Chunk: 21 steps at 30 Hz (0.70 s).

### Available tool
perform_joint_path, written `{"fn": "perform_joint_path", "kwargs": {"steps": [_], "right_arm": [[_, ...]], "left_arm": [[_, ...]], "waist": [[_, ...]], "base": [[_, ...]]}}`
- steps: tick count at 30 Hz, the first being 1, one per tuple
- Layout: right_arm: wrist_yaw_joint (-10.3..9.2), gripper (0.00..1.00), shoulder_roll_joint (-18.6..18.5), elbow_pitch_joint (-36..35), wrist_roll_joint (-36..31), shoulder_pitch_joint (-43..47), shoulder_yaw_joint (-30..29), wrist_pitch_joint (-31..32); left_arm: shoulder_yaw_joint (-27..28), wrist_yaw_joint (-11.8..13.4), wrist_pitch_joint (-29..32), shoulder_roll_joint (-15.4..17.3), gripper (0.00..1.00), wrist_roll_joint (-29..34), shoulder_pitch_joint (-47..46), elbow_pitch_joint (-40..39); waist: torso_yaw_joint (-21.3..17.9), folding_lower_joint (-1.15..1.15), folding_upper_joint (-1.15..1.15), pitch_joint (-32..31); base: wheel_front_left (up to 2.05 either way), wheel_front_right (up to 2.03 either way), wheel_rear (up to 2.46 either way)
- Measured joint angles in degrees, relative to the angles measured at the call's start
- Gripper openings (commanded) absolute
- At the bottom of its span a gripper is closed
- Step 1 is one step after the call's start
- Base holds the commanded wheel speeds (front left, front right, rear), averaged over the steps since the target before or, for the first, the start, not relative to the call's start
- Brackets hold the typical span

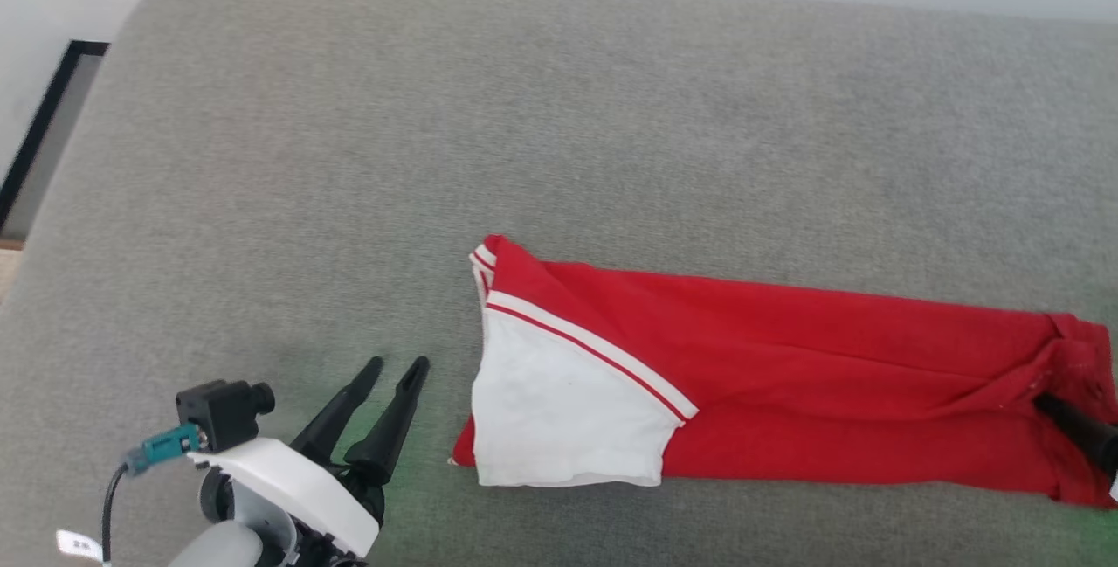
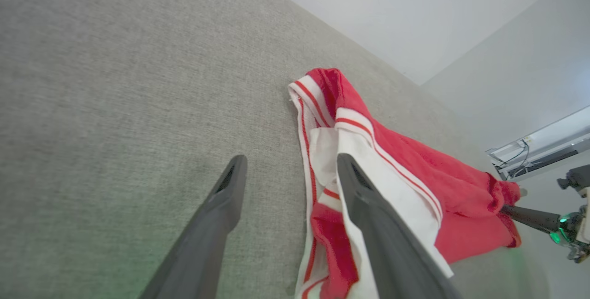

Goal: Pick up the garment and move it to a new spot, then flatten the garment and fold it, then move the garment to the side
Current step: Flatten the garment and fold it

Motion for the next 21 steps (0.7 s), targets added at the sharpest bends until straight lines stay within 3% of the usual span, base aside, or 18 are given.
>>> {"fn": "perform_joint_path", "kwargs": {"steps": [5, 13, 21], "right_arm": [[0.01, 1.0, 0.64, 3.26, -0.02, -0.71, -0.55, 1.03], [0.0, 1.0, 1.59, 7.23, -0.16, -2.91, -0.11, 2.05], [0.0, 1.0, 2.16, 9.65, -0.1, -4.36, 0.93, 2.04]], "left_arm": [[8.68, 0.0, 0.0, -5.44, 1.0, 8.59, 4.26, 2.33], [22.19, 0.0, 0.0, -11.16, 1.0, 27.28, 8.33, 2.85], [30.66, 0.0, 0.0, -15.6, 1.0, 46.46, 11.43, -1.1]], "waist": [[1.62, 0.0, 0.0, -0.91], [2.21, 0.0, 0.0, -1.3], [2.3, 0.0, 0.0, -1.47]], "base": [[0.0, 0.0, 0.0], [0.0, 0.0, 0.0], [0.0, 0.0, 0.0]]}}
